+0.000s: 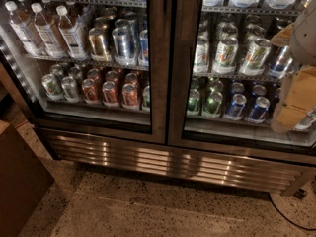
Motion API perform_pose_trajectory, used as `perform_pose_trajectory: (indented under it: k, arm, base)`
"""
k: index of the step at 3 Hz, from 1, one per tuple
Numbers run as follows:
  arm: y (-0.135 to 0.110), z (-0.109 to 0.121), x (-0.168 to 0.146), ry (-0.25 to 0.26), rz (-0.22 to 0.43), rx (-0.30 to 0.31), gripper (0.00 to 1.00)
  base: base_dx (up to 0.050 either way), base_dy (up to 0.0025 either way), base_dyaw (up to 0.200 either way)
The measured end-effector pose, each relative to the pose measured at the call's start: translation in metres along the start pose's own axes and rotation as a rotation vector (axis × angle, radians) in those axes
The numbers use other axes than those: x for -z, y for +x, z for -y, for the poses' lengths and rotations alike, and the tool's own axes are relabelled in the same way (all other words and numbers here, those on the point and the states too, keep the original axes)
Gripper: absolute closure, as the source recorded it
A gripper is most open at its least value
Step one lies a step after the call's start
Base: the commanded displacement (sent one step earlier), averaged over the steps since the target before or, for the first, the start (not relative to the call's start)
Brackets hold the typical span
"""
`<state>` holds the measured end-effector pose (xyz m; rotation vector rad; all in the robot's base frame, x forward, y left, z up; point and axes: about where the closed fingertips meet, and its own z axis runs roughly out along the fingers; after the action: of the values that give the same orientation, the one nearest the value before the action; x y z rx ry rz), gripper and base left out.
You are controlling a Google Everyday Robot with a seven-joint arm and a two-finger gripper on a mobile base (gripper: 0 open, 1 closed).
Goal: Open left fridge door
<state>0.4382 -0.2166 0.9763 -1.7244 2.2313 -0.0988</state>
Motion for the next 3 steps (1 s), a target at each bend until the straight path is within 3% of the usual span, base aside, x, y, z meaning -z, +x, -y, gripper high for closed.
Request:
perform_pose_trajectory:
  k: [1, 2, 3]
  arm:
    - [-0.0001, 0.0, 0.0001, 0.0, 0.0, 0.0, 0.0]
    - [-0.0001, 0.0001, 0.0001, 0.0, 0.0, 0.0, 0.0]
    - [0.0044, 0.009, -0.0037, -0.004, 0.016, -0.045, 0.0]
  base:
    - [0.044, 0.00002, 0.0]
    - [0.0, 0.0, 0.0]
    - [0.0, 0.0, 0.0]
